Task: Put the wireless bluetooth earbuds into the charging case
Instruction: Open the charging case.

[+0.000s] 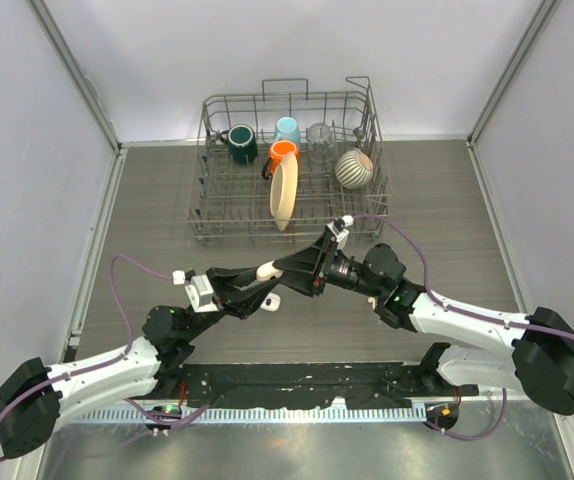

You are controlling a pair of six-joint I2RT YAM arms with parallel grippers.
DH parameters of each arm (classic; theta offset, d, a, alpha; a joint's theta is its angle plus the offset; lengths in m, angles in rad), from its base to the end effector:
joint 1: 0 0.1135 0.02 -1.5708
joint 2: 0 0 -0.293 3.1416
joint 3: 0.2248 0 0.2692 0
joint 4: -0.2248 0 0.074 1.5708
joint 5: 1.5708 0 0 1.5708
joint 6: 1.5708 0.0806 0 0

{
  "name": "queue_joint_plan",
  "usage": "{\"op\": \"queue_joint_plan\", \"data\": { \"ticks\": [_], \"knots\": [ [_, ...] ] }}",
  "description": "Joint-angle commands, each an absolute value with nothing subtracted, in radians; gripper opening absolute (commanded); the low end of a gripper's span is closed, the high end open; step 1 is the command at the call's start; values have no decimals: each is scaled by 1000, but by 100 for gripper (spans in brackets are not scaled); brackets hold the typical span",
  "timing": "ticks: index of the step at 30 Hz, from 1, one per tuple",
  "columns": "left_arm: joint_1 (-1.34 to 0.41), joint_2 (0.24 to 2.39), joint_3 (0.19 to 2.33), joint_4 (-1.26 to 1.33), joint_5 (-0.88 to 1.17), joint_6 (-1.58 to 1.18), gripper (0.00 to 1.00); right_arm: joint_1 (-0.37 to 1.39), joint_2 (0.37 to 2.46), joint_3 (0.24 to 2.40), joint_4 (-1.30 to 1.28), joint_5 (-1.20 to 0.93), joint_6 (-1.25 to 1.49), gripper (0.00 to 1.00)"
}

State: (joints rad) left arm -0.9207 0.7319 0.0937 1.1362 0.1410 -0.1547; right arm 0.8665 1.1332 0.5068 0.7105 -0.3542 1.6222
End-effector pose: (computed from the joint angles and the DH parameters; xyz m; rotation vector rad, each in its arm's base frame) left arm 0.1022 -0.1531 0.2746 0.5457 0.9959 -1.0398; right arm 0.1682 0.2411 0.2862 0.3660 1.9497 2.1182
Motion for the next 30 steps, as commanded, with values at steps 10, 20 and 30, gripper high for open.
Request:
{"op": "queue_joint_plan", "data": {
  "ticks": [10, 20, 30],
  "knots": [
    [-920, 770, 115, 1255, 147, -166, 21, 887, 1158, 506, 799, -342, 1632, 1],
    [-922, 778, 101, 1279, 104, -153, 0, 907, 1140, 541, 694, -311, 1525, 38],
    [-920, 762, 46, 1339, 117, -72, 0, 905, 945, 699, 203, -120, 1105, 68]
  ]
}}
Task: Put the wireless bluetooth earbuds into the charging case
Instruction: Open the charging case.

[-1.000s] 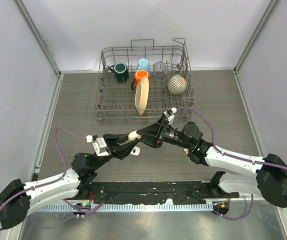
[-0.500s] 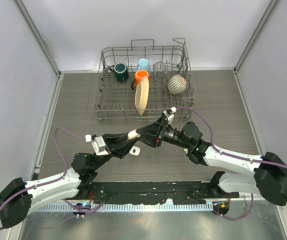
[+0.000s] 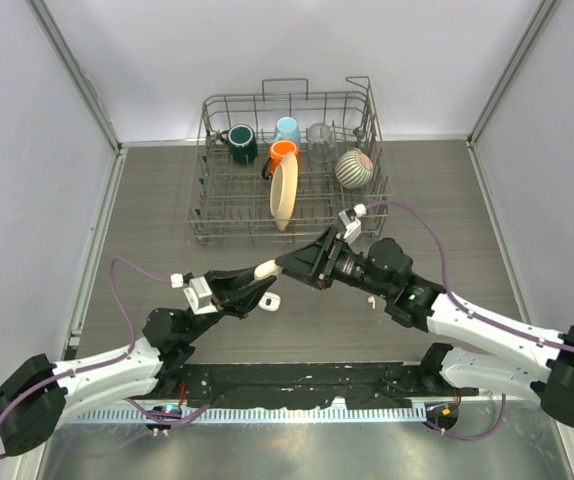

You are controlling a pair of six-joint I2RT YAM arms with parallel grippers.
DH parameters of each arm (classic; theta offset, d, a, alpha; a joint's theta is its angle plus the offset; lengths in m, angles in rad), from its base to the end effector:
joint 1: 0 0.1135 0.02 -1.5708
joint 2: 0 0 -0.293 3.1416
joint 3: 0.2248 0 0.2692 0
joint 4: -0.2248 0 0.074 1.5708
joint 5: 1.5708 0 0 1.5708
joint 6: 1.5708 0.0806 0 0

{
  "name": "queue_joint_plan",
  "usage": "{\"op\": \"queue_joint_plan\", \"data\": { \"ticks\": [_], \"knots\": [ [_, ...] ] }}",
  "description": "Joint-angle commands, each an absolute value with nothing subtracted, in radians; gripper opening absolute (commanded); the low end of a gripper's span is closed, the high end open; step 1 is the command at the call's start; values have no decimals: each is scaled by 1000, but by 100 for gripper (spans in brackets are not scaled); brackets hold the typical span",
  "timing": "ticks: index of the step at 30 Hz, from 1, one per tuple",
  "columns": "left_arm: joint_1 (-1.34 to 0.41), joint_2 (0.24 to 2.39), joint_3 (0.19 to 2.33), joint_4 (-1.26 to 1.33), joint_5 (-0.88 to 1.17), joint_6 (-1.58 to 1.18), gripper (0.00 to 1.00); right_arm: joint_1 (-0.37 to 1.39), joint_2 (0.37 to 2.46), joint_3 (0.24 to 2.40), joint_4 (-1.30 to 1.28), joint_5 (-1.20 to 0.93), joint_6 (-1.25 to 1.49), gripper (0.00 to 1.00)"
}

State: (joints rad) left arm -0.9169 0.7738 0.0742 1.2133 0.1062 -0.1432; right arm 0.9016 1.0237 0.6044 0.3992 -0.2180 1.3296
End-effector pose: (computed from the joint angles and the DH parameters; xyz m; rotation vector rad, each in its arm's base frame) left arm 0.1052 -0.1513 0.2709 0.5117 0.9887 -1.0107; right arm 0.1627 0.2338 0.3086 0.2094 1.9469 1.8076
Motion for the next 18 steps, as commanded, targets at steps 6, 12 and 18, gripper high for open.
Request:
{"op": "queue_joint_plan", "data": {
  "ticks": [6, 12, 18],
  "knots": [
    [-920, 744, 29, 1339, 115, -52, 0, 913, 931, 793, 22, -150, 884, 68],
    [-920, 732, 34, 1324, 130, -51, 0, 979, 983, 867, -124, -83, 793, 68],
    [-920, 724, 40, 1302, 141, -46, 0, 1011, 1029, 874, -83, -87, 804, 68]
  ]
}}
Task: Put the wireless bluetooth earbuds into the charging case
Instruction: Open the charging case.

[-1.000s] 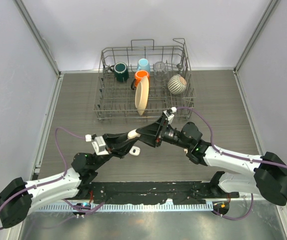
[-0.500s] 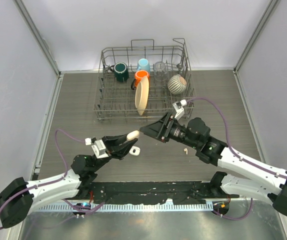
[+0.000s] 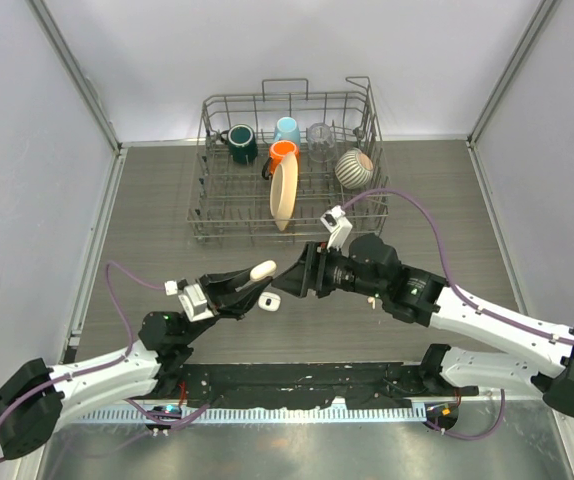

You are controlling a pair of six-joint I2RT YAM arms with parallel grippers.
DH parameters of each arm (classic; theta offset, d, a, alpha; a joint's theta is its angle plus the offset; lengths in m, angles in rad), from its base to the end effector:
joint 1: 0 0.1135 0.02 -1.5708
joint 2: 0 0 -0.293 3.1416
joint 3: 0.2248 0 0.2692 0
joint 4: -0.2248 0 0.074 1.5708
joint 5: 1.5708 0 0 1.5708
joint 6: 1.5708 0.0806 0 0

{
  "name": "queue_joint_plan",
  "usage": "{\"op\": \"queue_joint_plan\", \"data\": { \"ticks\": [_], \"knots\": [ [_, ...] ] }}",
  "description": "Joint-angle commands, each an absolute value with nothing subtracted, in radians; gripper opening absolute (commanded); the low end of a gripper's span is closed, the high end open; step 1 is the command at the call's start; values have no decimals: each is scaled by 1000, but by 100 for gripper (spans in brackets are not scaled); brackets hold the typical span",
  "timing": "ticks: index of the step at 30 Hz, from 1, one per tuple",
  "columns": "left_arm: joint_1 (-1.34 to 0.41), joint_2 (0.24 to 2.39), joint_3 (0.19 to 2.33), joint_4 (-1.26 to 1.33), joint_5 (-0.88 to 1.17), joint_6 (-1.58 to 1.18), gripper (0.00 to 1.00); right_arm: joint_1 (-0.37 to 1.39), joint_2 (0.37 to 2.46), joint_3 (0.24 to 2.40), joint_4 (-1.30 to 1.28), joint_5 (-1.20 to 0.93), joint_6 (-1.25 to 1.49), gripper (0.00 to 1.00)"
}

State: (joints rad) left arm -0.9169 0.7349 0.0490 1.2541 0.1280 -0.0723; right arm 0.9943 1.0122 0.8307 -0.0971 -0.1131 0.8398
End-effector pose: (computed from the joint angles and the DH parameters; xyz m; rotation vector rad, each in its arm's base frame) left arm 0.0973 -0.1439 0.2730 0.5402 0.9038 -0.9649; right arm 0.1460 0.2412 0.3312 -0.2497 2.0721 1.3200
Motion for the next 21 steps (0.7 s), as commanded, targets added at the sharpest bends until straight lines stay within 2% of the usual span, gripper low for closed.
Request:
{"op": "queue_joint_plan", "data": {
  "ticks": [1, 21],
  "knots": [
    [-920, 723, 41, 1299, 150, -45, 0, 1011, 1032, 870, -72, -89, 807, 67],
    [-920, 703, 48, 1256, 186, -37, 0, 1011, 1002, 854, -5, -115, 864, 67]
  ]
}}
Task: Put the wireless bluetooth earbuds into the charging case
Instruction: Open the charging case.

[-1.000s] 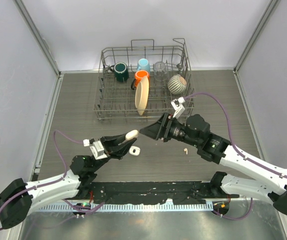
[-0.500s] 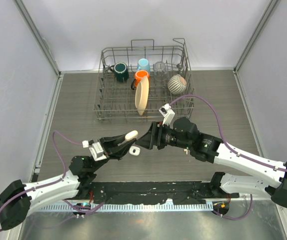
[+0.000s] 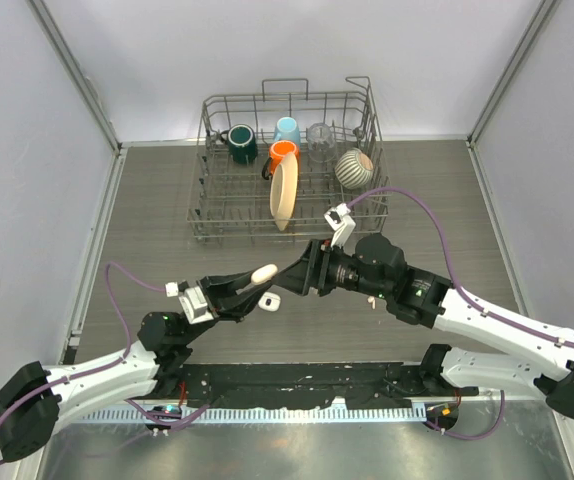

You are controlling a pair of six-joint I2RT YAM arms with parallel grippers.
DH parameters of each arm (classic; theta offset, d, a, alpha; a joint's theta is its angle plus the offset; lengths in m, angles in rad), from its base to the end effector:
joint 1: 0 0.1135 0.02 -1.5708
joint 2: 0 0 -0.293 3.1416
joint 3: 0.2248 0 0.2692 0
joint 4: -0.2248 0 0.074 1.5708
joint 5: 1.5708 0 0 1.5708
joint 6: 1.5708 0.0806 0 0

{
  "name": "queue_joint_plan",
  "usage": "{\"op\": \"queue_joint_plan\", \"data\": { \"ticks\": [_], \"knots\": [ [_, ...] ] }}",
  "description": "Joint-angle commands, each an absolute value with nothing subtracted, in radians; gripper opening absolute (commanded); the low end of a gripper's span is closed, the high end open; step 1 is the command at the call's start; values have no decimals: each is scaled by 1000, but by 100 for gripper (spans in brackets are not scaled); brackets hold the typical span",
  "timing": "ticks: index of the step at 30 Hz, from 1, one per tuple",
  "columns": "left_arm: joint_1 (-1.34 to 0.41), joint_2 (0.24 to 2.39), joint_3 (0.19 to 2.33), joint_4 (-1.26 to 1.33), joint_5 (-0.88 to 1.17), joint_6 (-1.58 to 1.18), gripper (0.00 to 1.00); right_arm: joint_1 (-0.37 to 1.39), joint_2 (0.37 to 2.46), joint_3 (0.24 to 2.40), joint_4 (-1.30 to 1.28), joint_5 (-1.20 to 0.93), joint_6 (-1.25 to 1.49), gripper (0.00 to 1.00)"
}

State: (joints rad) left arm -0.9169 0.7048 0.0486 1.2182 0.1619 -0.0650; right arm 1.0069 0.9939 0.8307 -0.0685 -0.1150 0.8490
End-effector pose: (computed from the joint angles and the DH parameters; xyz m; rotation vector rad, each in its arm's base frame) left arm 0.0939 -0.1438 0.2726 0.5756 0.8943 -0.9740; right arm 0.1412 0.2406 0.3403 -0.2538 2.0284 1.3642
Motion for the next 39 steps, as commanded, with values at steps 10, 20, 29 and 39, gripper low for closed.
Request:
{"op": "queue_joint_plan", "data": {
  "ticks": [10, 20, 29, 39],
  "knots": [
    [-920, 690, 78, 1229, 282, -37, 0, 1011, 1014, 850, 67, -103, 891, 67],
    [-920, 658, 72, 1195, 334, -52, 0, 1009, 1003, 868, 51, -77, 939, 67],
    [-920, 658, 75, 1190, 413, -54, 0, 1005, 1008, 867, 44, -55, 971, 68],
    [-920, 657, 86, 1174, 402, -34, 0, 999, 999, 844, 66, -66, 997, 68]
  ]
}}
